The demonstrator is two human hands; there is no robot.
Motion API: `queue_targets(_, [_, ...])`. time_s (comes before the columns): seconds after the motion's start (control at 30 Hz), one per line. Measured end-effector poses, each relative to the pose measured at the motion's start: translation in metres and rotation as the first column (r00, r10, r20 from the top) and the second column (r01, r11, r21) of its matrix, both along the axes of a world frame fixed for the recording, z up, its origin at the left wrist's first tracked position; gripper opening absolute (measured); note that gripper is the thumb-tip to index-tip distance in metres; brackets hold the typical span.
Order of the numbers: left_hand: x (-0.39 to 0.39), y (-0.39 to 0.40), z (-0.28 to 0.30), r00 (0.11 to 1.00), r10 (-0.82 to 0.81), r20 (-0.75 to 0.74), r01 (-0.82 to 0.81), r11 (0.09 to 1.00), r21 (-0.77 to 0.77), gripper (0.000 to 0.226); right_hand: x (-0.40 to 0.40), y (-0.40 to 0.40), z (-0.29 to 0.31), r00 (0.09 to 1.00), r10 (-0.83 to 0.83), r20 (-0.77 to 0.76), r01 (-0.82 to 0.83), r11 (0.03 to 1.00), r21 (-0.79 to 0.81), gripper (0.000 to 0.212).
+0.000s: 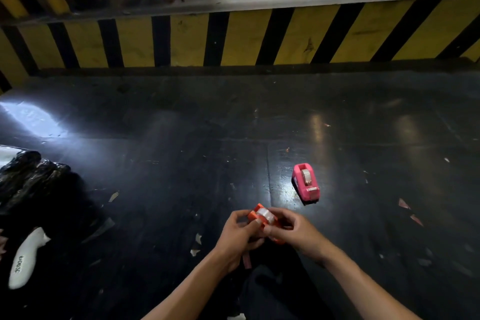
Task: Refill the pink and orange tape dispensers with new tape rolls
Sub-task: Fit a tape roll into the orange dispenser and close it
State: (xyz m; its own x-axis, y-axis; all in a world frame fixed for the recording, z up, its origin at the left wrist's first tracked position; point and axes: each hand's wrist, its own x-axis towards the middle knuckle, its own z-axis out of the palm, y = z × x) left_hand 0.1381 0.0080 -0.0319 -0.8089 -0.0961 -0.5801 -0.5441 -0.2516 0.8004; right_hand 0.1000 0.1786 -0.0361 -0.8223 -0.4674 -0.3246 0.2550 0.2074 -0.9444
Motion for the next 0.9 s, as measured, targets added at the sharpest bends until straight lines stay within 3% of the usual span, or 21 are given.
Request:
queue_targets(0.1, [0.014, -0.001, -0.014, 1.0, 0.007, 0.02, -0.006, 1.0, -0.03, 0.032, 0.005, 0.001, -0.012, 0.973, 0.176, -0.152, -0.139, 0.964, 0.227, 0.054])
queue_targets(0.2, [0.025, -0.006, -0.025, 0.986, -0.155, -0.054, 0.131, 0.941, -0.311, 0.045, 0.005, 0.001, -0.022, 0.914, 0.294, -0.279, -0.156, 0.891, 0.427, 0.056])
queue_targets(0.33, [0.032, -0.017, -0.04, 0.888, -0.433, -0.155, 0.188, 0.65, -0.736, 0.069, 0.006, 0.006, -0.031, 0.843, 0.435, -0.317, -0.2, 0.8, 0.565, 0.052])
queue_targets(0.43, [0.032, -0.02, -0.046, 0.778, -0.623, -0.083, 0.264, 0.444, -0.856, 0.064, 0.006, 0.009, -0.036, 0.839, 0.444, -0.313, -0.199, 0.787, 0.583, 0.046])
queue_targets(0.5, [0.03, -0.019, -0.049, 0.745, -0.666, -0.036, 0.281, 0.362, -0.889, 0.053, 0.006, 0.01, -0.037, 0.839, 0.445, -0.315, -0.188, 0.778, 0.6, 0.041])
queue_targets(0.73, [0.02, -0.014, -0.054, 0.76, -0.647, -0.06, 0.244, 0.369, -0.897, 0.043, 0.012, 0.013, -0.039, 0.858, 0.291, -0.423, -0.026, 0.847, 0.53, 0.02])
queue_targets(0.9, [0.014, -0.012, -0.052, 0.758, -0.649, -0.057, 0.253, 0.374, -0.892, 0.04, 0.01, 0.002, -0.038, 0.855, 0.217, -0.47, 0.148, 0.767, 0.624, 0.029])
